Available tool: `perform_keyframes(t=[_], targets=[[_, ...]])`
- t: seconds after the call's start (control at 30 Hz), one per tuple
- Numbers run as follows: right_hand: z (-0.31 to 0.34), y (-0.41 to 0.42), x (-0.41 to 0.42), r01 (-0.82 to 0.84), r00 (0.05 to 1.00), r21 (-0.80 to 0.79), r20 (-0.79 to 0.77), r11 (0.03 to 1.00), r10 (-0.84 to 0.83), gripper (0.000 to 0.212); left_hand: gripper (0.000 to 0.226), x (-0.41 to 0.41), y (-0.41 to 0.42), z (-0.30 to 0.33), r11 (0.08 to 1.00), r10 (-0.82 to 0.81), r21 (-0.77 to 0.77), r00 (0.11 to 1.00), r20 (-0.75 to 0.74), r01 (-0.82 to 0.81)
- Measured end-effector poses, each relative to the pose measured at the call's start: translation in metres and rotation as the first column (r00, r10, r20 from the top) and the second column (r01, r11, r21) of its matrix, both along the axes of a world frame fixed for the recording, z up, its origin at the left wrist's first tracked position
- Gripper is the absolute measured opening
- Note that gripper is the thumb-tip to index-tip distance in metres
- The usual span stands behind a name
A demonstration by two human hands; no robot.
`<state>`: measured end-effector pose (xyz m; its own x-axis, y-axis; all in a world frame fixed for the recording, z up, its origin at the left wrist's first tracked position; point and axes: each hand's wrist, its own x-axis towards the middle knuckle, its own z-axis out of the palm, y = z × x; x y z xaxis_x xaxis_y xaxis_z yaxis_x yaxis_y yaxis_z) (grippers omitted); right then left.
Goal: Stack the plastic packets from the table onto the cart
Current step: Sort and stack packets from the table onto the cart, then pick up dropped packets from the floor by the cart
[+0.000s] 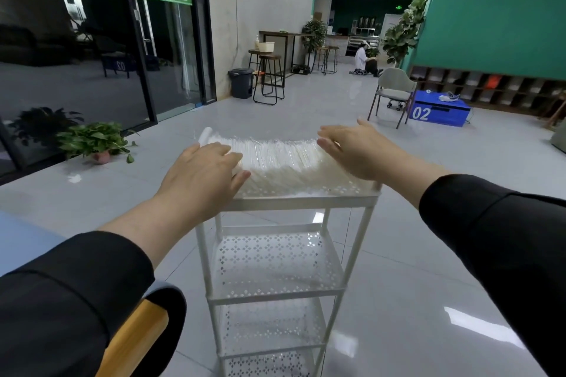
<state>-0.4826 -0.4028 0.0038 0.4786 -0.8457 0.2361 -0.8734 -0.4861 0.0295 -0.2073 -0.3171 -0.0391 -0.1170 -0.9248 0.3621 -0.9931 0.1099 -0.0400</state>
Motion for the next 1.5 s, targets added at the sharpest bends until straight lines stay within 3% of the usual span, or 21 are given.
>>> perform_keyframes(t=[0.17,0.33,0.47,0.73,0.97,1.1,1.3,1.5], targets=[[0.004,0.034,0.013,-0.121,0.980,-0.086,0.146,0.989,0.133,0.046,0.045,-0.014,0.025,0.005,0.999,-0.026,-0.037,0.996,-0.090,0.023],[-0.010,0.063,0.027,-0.181,0.974,-0.077,0.120,0.980,0.190,0.046,0.045,-0.035,0.053,-0.002,0.999,-0.035,-0.035,0.992,-0.124,0.030],[-0.016,0.076,0.028,-0.157,0.980,-0.097,0.111,0.983,0.168,0.044,0.044,-0.040,0.067,-0.008,0.999,-0.031,-0.032,0.990,-0.135,0.027],[-0.043,0.094,0.026,-0.176,0.944,-0.022,0.280,0.984,0.175,0.042,0.044,-0.038,0.099,-0.028,0.999,-0.051,-0.022,0.978,-0.203,0.047],[-0.108,0.138,0.020,-0.164,0.899,-0.075,0.399,0.984,0.180,0.032,0.046,-0.048,0.119,-0.052,0.989,-0.107,0.074,0.972,-0.209,0.125],[-0.125,0.157,0.012,-0.099,0.881,-0.183,0.442,0.978,0.171,0.026,0.041,-0.051,0.126,-0.060,0.980,-0.143,0.109,0.970,-0.198,0.167],[-0.149,0.193,-0.019,0.043,0.900,-0.004,0.434,0.999,-0.037,0.027,0.039,-0.066,0.142,-0.077,0.959,-0.186,0.176,0.963,-0.194,0.220],[-0.212,0.244,-0.082,0.160,0.903,0.246,0.356,0.956,-0.242,0.030,0.038,-0.114,0.170,-0.106,0.943,-0.210,0.225,0.963,-0.167,0.244]])
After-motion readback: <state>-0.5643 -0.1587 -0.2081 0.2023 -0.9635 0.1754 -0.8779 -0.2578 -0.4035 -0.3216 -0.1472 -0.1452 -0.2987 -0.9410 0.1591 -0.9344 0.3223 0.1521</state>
